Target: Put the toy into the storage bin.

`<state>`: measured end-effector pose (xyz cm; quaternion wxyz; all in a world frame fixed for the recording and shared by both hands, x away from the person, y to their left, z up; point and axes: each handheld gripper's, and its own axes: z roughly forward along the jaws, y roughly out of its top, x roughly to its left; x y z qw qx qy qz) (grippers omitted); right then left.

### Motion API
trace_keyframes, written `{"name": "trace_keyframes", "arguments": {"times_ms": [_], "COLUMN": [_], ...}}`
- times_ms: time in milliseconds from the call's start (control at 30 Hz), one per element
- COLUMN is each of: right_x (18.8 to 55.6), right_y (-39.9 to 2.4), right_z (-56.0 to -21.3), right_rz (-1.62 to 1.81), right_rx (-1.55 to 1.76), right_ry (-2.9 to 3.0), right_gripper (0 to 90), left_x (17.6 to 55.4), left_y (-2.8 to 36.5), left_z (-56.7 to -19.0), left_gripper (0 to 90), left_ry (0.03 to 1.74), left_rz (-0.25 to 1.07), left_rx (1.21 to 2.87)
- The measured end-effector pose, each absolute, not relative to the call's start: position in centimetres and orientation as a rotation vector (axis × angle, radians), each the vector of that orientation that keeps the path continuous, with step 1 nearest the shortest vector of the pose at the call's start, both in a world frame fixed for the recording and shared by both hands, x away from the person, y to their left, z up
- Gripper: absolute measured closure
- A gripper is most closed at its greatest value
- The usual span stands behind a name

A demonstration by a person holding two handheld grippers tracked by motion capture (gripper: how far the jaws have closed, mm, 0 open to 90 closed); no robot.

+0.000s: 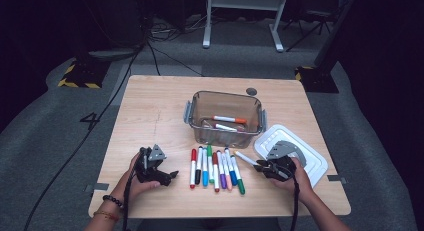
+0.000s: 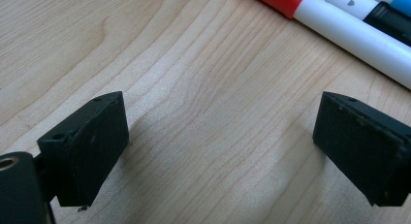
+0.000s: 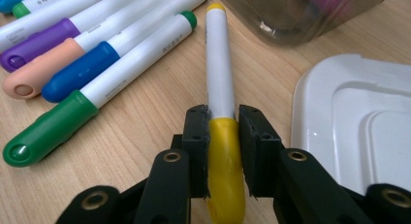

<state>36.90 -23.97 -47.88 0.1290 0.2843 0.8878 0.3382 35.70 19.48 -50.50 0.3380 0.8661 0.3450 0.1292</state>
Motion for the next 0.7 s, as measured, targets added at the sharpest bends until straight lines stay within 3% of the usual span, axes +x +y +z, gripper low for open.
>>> {"name": "trace_keyframes", "arguments": {"times_ms": [700], "right_x": [35.3], "right_y": [-23.5], "right_z": [-43.2], "right_rz": [1.148], "right_rx": [0.561], "right_ry": [2.581], "right_gripper": [74.8], "left_x": [35.7], "left_y": [19.5], "left_z": [-50.5], "left_gripper": [6.1], "left_ry": [0.899], "left_rz": [0.334], "left_rx": [2.255]}}
